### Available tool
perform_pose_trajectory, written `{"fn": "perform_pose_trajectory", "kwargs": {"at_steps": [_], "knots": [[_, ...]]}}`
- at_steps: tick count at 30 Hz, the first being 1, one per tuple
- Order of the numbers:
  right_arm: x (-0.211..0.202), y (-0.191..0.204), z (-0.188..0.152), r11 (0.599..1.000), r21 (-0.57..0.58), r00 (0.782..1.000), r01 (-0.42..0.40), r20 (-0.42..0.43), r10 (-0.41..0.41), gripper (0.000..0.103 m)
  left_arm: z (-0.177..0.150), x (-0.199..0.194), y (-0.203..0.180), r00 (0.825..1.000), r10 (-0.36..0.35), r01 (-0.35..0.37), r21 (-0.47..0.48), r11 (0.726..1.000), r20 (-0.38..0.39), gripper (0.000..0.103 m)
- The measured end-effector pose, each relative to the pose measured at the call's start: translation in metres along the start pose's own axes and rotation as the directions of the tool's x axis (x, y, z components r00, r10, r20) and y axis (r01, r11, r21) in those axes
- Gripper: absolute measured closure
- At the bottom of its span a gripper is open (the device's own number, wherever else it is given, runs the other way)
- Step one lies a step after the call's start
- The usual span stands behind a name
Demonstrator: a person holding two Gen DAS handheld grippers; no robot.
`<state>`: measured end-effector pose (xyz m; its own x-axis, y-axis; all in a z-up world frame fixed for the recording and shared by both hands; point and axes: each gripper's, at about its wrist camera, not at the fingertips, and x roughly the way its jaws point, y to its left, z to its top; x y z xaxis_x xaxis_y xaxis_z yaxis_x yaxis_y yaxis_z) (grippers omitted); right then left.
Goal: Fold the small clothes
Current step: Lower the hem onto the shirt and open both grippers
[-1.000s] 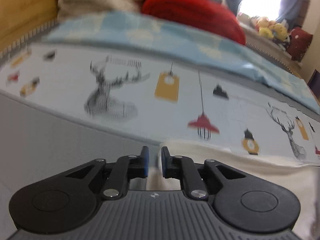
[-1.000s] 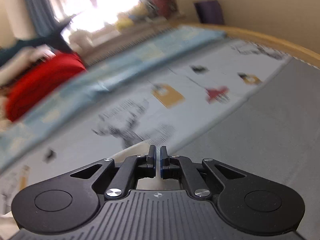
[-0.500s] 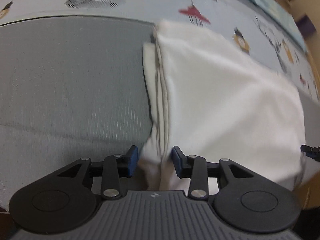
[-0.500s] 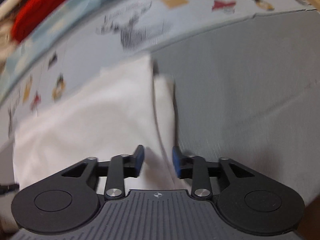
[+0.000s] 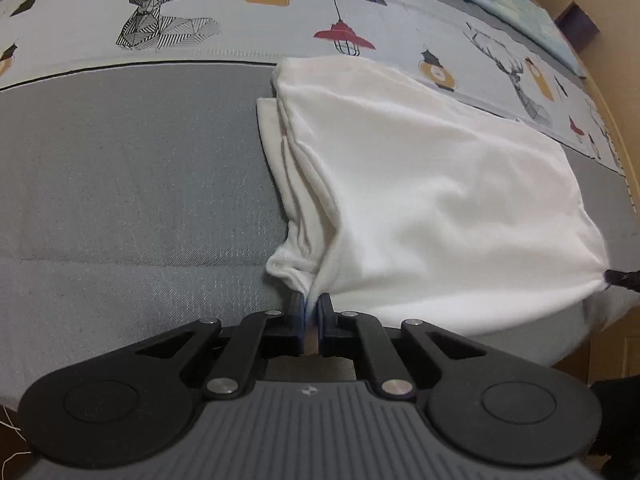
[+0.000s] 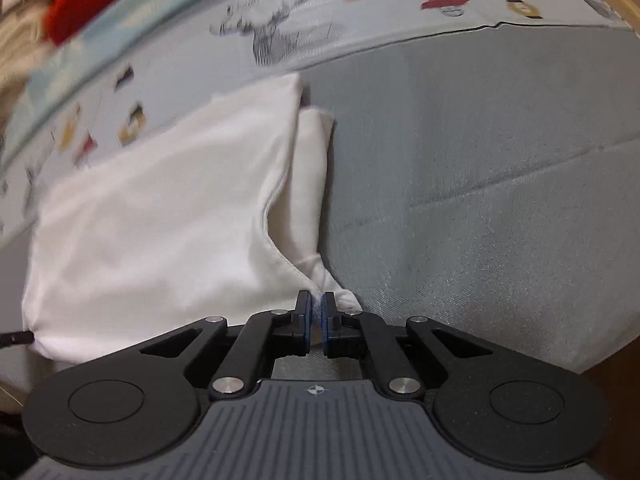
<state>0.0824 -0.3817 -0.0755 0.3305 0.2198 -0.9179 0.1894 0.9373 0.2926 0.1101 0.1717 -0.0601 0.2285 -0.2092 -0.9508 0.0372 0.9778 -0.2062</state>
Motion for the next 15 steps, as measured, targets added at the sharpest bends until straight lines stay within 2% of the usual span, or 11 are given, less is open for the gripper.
{"fn": "perform_pose_trajectory", "kwargs": {"at_steps": [3, 4, 6, 8, 10, 13, 15], "knots": [[0.014, -0.001, -0.004, 0.998, -0.037, 0.994, 0.060, -0.091, -0.063, 0.098, -0.010, 0.019, -0.009, 0.991, 0.058, -0.046, 0.106, 0.993, -0.117, 0.096], [0.020, 0.002, -0.006, 0.994, -0.071, 0.989, 0.078, -0.124, -0.086, 0.098, -0.011, 0.021, -0.009, 0.989, 0.060, -0.046, 0.110, 0.993, -0.132, 0.094], [0.026, 0.008, -0.009, 0.974, -0.151, 0.972, 0.170, -0.140, -0.191, 0.097, -0.006, 0.013, -0.004, 0.995, 0.033, -0.028, 0.061, 0.998, -0.090, 0.091], [0.021, 0.010, -0.007, 0.960, -0.171, 0.967, 0.223, -0.084, -0.239, 0.091, 0.001, 0.002, 0.003, 1.000, 0.001, 0.000, 0.012, 1.000, -0.021, 0.077], [0.009, 0.008, -0.001, 0.970, -0.134, 0.979, 0.201, -0.011, -0.204, 0.088, 0.008, -0.002, 0.006, 0.999, -0.002, 0.003, -0.021, 1.000, 0.034, 0.071], [-0.002, 0.009, 0.005, 0.982, -0.103, 0.985, 0.161, 0.071, -0.154, 0.077, 0.014, 0.007, 0.010, 0.999, -0.022, 0.026, -0.080, 0.996, 0.050, 0.067], [-0.006, 0.010, 0.007, 0.982, -0.096, 0.983, 0.164, 0.098, -0.155, 0.076, 0.017, 0.017, 0.007, 0.999, -0.007, 0.010, -0.082, 0.997, 0.040, 0.067]]}}
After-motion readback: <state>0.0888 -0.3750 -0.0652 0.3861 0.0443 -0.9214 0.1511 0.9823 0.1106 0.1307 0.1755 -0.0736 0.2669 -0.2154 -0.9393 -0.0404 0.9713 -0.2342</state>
